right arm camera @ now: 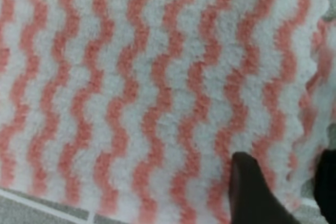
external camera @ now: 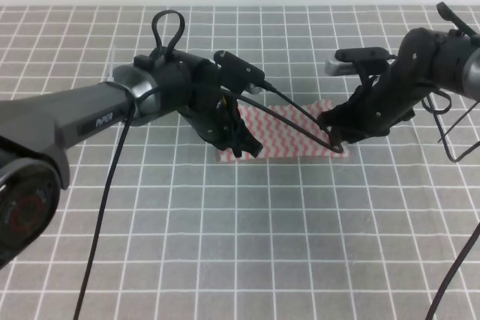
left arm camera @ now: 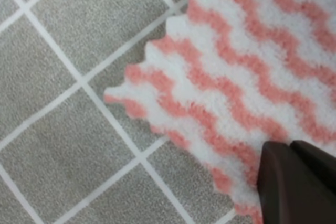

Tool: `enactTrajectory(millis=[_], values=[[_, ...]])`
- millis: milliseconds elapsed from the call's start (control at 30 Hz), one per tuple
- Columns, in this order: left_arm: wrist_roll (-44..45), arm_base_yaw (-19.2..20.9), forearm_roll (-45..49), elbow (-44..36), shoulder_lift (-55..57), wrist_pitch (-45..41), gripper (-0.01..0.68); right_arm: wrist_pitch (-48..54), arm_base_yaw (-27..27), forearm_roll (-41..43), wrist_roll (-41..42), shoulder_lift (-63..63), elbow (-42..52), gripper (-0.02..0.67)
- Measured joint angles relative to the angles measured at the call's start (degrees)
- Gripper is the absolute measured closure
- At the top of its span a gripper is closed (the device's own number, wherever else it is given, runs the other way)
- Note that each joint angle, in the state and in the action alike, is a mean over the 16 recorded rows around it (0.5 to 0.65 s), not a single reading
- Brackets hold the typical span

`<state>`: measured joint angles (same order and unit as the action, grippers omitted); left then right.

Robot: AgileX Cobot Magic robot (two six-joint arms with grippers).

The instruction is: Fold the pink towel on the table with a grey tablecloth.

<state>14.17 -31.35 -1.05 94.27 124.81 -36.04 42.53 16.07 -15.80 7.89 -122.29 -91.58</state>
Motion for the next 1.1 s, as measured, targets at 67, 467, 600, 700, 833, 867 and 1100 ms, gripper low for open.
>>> enactTrajectory(millis=[67,467,600,700,833,867,1100], values=[[0.0,0.0,0.0,0.0,0.0,0.0,0.674,-0.1,0.0,0.0,-0.2,-0.1,0.0,0.442],[0.0,0.0,0.0,0.0,0.0,-0.2,0.674,2.0,-0.1,-1.0,-0.2,-0.4,-3.3,0.622],[0.0,0.0,0.0,0.0,0.0,-0.2,0.674,4.1,0.0,-2.6,1.1,-0.5,-5.8,0.657],[0.0,0.0,0.0,0.1,0.0,-0.1,0.674,5.8,0.2,-5.2,3.0,-0.6,-7.7,0.661],[0.0,0.0,0.3,0.3,-0.5,-0.2,0.674,7.5,0.4,-9.4,5.6,-0.6,-9.7,0.663],[0.1,0.0,0.4,0.3,-0.6,-0.2,0.674,7.9,0.4,-10.4,6.3,-0.6,-10.1,0.663],[0.1,0.1,2.2,0.7,-4.2,-1.2,0.674,8.9,0.7,-17.9,10.4,-0.6,-11.2,0.664]])
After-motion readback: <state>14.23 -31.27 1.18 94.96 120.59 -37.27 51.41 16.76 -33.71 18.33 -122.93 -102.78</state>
